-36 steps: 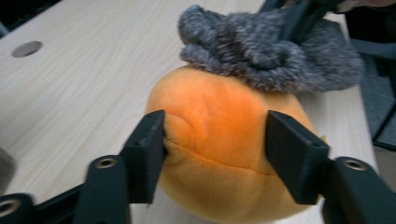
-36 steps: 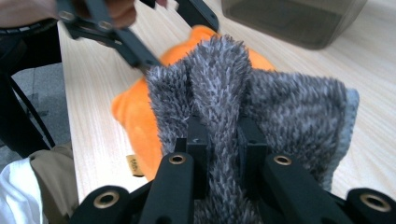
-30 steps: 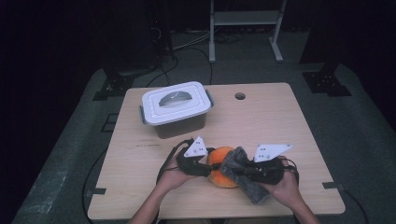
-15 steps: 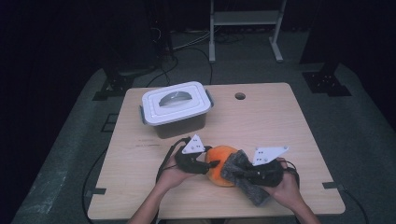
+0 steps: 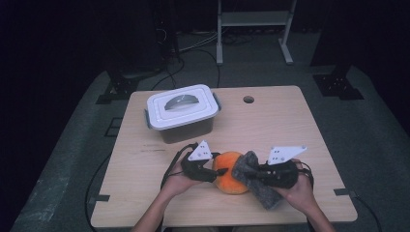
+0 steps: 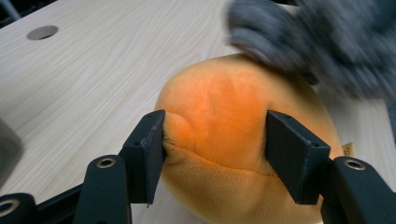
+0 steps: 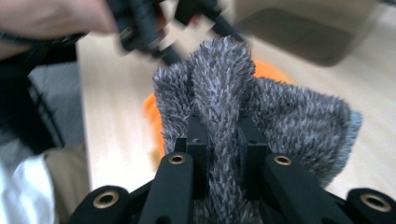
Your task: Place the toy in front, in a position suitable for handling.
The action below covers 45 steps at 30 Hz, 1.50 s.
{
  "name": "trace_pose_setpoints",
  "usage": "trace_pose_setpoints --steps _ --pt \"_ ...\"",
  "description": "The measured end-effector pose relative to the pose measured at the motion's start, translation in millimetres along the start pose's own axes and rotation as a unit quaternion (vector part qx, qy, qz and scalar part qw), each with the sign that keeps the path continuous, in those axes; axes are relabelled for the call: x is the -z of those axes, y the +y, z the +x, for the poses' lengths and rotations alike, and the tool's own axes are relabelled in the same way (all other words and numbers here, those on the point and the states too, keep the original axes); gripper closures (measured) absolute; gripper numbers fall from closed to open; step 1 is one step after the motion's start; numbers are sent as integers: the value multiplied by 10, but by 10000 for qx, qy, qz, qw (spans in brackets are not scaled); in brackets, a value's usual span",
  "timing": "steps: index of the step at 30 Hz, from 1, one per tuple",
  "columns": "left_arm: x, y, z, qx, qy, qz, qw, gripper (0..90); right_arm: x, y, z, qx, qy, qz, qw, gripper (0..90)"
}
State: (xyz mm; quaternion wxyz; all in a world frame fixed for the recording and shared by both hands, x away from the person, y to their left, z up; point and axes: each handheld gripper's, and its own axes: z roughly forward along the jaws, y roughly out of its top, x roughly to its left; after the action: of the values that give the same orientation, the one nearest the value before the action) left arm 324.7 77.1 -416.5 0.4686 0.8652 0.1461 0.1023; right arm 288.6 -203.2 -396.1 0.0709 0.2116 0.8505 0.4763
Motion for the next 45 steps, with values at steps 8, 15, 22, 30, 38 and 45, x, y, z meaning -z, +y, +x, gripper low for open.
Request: trace_pose_setpoints --steps 8,15,22,30,38,45 --pt "4 3 -35 -201 -18 93 9998 351 -60 -82 -153 -264 -132 187 9994 780" --pt "15 -7 -54 -294 -57 136 9995 327 32 -169 -191 -413 -81 260 9988 778" --pt "39 12 -63 -337 -379 207 9985 251 -55 -143 -284 -651 -119 147 9977 777" --pt "14 53 -88 -194 -332 314 9988 243 -30 -211 -145 -586 64 288 9978 778" --pt "3 44 -127 -417 -445 210 9979 323 16 -91 -15 -319 148 191 9992 782" --pt "-11 80 -219 -844 -424 252 9952 332 -74 53 8 -109 64 96 9999 781"
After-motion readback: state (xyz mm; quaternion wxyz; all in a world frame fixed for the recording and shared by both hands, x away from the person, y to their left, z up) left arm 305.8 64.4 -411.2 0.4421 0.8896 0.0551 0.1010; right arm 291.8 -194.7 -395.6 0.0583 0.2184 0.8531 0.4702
